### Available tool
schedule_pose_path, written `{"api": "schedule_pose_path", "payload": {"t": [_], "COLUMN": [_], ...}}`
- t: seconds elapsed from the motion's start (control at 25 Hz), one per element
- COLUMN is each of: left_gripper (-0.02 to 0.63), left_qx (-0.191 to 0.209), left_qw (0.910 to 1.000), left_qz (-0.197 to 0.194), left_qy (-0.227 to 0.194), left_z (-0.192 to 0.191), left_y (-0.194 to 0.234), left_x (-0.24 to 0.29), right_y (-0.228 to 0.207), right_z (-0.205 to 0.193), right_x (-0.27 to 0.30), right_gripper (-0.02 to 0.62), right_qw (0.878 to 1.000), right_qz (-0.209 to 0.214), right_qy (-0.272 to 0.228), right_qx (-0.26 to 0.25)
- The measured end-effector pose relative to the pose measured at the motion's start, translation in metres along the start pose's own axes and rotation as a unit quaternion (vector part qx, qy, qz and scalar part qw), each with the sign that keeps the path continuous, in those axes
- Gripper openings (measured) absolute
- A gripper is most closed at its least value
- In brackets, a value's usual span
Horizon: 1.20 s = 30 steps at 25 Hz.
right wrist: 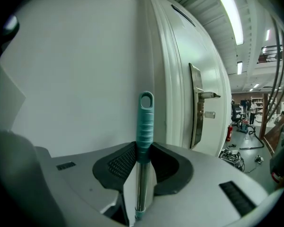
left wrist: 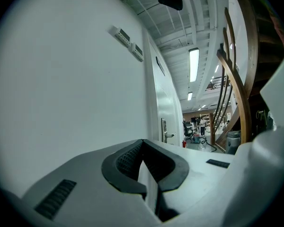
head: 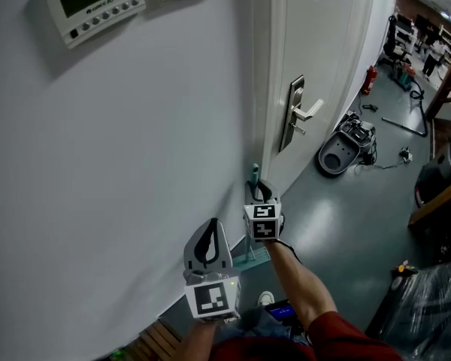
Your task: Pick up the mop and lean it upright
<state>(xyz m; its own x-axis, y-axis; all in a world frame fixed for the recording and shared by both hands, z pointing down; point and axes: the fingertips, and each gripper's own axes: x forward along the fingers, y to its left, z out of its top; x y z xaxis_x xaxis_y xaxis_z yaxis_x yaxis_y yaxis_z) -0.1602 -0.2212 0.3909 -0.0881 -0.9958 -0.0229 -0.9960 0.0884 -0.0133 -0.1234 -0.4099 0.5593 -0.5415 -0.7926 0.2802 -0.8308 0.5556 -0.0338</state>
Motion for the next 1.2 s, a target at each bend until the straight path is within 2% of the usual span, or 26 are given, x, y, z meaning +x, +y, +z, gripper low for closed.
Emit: {"api": "schedule_pose_path", "payload": {"t": [0.24,0.6,1.2], "left_gripper": [0.015,0.015,0.015], "left_qx": [-0.006,-0.002,-0.001], "left_qw": [1.0000,0.9999,1.0000], "left_qz": [0.001,-0.002,-0.003], "left_qy": [-0.007,-0.010,-0.009], "left_z": [0.003,0.004,0.003], "left_y": [0.002,-0.001,-0.006], "left_x": [-0.002,-0.005,-0.018], "right_y": [0.011,0.030,0.039], "right_z": [0.003,-0.025,-0.030], "right_x": [-0.049,-0.113,-0.142], "right_gripper": [0.108,0.107,0.107], "right_qw": [1.000,0.998,0.998], "right_qz": [-0.008,-0.003,0.005], "right_qy": [-0.022,-0.060,-0.064], "right_qx": [0.003,-0.012,-0.021]}}
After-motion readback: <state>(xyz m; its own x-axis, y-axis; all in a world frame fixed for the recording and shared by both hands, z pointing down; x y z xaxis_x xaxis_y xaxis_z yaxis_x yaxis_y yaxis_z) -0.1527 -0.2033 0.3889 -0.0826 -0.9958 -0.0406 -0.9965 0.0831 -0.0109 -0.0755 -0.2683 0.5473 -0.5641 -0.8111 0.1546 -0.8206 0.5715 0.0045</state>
